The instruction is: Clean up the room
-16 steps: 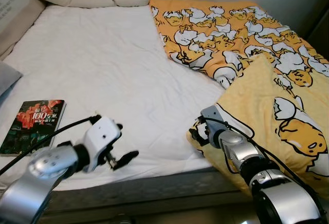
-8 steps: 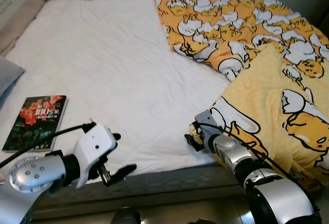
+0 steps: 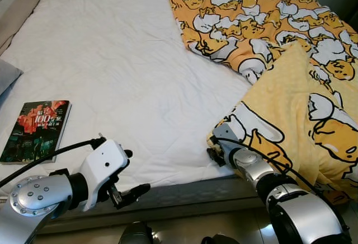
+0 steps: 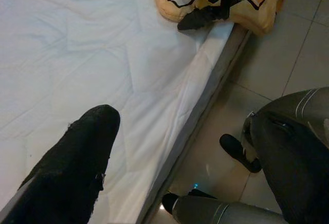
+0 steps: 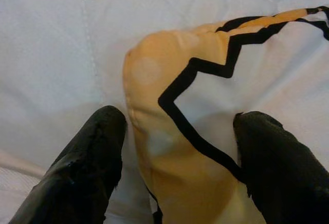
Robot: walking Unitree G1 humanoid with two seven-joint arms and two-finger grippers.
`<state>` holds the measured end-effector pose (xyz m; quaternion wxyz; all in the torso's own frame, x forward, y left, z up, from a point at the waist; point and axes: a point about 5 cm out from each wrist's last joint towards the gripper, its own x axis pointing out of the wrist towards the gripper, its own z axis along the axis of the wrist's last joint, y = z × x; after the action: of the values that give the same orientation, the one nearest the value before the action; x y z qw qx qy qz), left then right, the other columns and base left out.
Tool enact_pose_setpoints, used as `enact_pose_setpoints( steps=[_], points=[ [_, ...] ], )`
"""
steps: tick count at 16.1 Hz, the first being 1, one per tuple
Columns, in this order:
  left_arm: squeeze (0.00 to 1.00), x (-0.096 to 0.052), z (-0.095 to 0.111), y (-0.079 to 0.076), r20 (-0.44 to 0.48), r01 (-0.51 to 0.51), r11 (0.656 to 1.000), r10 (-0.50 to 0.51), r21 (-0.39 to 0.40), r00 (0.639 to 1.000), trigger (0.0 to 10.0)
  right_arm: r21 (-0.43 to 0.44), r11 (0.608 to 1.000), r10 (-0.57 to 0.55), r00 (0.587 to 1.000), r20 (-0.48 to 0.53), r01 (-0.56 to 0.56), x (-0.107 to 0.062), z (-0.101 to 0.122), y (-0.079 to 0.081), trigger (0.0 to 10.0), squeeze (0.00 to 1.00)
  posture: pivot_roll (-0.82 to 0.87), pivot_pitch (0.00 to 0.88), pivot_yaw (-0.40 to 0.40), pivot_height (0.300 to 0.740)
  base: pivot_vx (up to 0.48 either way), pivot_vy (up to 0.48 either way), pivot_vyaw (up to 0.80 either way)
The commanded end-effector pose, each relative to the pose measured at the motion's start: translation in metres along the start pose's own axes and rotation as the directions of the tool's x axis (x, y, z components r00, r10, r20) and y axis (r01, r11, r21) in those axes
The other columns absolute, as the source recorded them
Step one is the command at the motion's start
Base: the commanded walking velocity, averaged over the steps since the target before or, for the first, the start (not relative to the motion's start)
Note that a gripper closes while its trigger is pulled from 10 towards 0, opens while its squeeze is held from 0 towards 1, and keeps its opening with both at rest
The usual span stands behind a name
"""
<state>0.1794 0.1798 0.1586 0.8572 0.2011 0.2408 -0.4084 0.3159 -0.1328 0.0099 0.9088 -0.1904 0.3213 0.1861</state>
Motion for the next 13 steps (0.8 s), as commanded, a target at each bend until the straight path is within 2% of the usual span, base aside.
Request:
enact_pose_setpoints(
  steps=[1, 13],
  points=[
    [0.00, -0.001, 0.005, -0.002, 0.013, 0.008, 1.000, -0.008, 0.018, 1.000, 10.0, -0.017, 1.000, -0.012, 1.000, 0.013, 0.012, -0.001, 0.006, -0.006, 0.0, 0.00, 0.19, 0.137, -0.033, 0.740, 0.000, 0.000, 0.00],
    [0.00, 0.001, 0.006, 0.000, 0.007, 0.023, 1.000, -0.023, 0.021, 1.000, 10.0, 0.002, 0.999, -0.035, 0.999, -0.017, 0.035, -0.003, -0.004, -0.016, 0.0, 0.00, 0.18, 0.118, -0.024, 0.740, 0.000, 0.000, 0.00]
  ],
)
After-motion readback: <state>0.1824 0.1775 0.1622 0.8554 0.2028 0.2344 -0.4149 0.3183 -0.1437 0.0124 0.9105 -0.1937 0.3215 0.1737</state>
